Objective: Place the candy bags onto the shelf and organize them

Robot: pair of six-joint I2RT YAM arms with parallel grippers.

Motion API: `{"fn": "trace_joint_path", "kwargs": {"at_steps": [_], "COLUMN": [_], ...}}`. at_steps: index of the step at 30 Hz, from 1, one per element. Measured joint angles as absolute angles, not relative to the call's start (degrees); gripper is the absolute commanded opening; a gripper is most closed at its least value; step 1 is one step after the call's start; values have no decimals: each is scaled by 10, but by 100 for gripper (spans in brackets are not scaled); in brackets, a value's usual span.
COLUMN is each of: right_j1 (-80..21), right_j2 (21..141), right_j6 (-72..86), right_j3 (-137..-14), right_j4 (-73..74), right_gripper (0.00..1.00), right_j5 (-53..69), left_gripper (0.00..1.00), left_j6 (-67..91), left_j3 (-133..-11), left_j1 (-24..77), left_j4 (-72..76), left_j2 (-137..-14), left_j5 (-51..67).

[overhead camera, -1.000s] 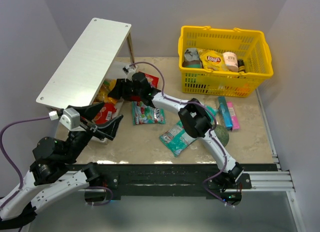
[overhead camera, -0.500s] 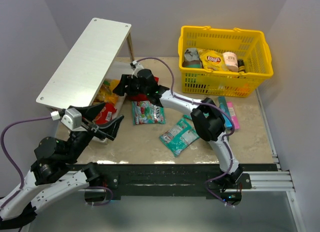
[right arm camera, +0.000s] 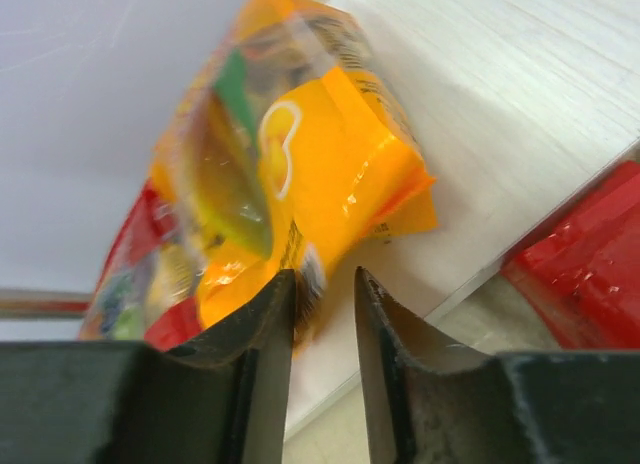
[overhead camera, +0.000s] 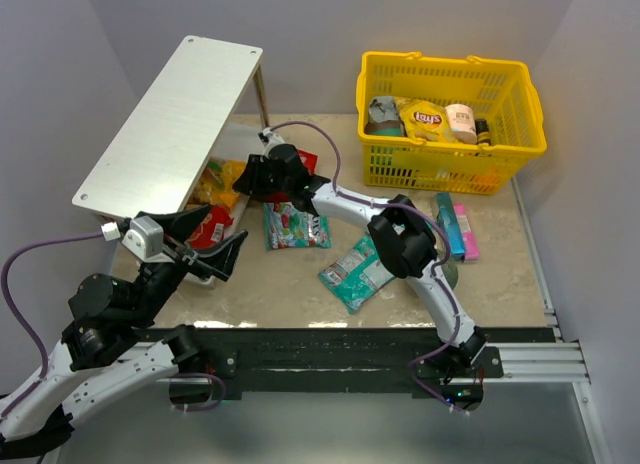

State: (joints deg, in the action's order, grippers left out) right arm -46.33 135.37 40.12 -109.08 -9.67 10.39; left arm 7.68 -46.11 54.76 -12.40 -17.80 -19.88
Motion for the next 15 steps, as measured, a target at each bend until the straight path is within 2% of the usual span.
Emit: {"fn": "trace_joint_path", "kwargs": {"at_steps": [3,6,9,10,12,13,15], "right_j1": [-461,-460,-460,-460,-458,-457,-455], "right_j2": [1382,1391,1391,1391,1390,1388,1382], "right_j6": [406,412,412,411,410,410,408], "right_j3": [-1105,-1112,-1113,-1113,-1109,-1105,-1094], "right_j4": [-94,-98,-100,-100,-101,-101,-99], "right_gripper": [14,12,24,36,48,57,64], "right_j5": [100,100,100,100,98,95,88], "left_gripper": [99,99,99,100,100,100,99], "left_j6": [77,77,77,77,77,77,77], "left_j3": [-461,-460,-460,-460,-460,-460,-460], "left_j1": [548,546,544,544,542,541,540], "left_j4": [-124,-124,-124,-124,-124,-124,-124], "left_j2": [-178,-178,-178,-178,-178,-178,-178], "left_j5": [-199,-199,-199,-199,-199,-199,-199]}}
